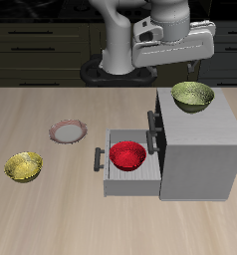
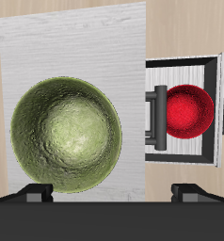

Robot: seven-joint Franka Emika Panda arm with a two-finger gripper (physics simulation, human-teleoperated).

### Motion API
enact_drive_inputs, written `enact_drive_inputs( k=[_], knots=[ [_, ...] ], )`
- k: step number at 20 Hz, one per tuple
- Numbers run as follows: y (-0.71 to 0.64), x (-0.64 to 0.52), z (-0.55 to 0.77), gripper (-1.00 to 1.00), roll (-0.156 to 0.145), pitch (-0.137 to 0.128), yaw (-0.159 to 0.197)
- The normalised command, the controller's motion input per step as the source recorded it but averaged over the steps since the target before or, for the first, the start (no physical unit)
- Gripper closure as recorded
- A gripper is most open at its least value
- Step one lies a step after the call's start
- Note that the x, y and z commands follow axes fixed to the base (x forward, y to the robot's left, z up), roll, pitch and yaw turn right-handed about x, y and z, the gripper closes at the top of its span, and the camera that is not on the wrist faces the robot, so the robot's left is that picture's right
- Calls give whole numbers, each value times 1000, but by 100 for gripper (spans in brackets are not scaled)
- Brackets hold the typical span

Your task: Place the green bowl on the plate

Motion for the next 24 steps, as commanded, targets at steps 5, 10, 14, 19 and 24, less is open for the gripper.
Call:
enact_drive_inputs(
  k=[5, 10, 14, 19, 24],
  knots=[
    [169, 133, 77, -100, 12, -8, 0],
    [94, 81, -94, -100, 7, 19, -1],
    [-1, 39, -119, -100, -7, 21, 8],
    [-34, 7, -121, -100, -5, 18, -1],
    [-72, 38, -215, -100, -5, 35, -6]
  ],
)
